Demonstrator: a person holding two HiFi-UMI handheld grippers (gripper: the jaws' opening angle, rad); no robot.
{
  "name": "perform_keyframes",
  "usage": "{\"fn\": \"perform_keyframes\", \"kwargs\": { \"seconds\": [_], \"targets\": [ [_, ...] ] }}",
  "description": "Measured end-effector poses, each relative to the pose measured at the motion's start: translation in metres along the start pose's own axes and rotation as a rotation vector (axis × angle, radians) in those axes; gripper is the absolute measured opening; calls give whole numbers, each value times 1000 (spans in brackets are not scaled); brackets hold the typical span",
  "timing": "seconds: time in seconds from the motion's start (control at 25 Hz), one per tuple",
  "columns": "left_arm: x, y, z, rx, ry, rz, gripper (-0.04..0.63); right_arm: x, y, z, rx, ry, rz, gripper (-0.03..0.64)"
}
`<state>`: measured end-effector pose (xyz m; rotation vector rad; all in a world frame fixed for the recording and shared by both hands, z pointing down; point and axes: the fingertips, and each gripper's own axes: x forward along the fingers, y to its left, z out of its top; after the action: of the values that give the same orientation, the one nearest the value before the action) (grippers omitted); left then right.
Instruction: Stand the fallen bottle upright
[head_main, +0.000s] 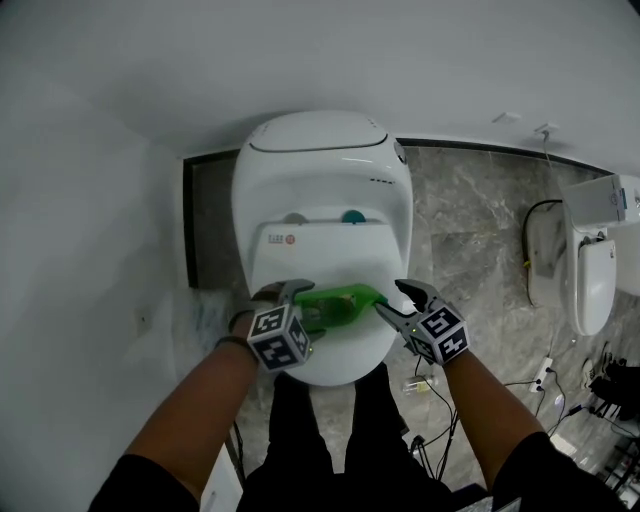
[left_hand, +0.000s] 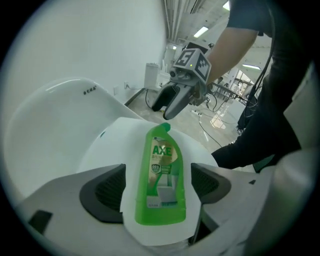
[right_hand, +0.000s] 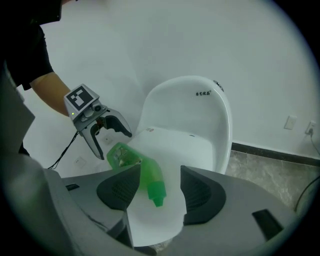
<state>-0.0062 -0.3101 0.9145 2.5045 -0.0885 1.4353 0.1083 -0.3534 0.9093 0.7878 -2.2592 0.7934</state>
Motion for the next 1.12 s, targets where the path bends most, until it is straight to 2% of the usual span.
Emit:
{"fn": "perform_keyframes", "kwargs": {
  "seconds": [0.24, 0.36, 0.44, 0.64, 0.84, 1.0, 1.12],
  "targets": [
    [41, -5, -22, 46, 118, -13, 417, 29, 7, -30, -48, 81, 22, 256],
    [55, -5, -28, 59, 152, -9, 419, 34, 8, -33, -43, 75, 39, 239],
    [63, -4, -28, 66, 159, -11, 425, 34, 1, -33, -26, 65, 39, 282],
    [67, -4, -32, 96, 147, 9, 443, 36, -3, -47, -27, 100, 51, 273],
    [69, -2, -32, 101, 145, 8, 443, 45, 3, -50, -81, 114, 58, 170],
    [69, -2, -31, 109, 152, -6, 440, 44, 3, -51, -52, 104, 73, 164],
    [67, -2, -30, 83, 147, -15, 436, 38, 5, -41, -27, 71, 91, 163]
  ]
}}
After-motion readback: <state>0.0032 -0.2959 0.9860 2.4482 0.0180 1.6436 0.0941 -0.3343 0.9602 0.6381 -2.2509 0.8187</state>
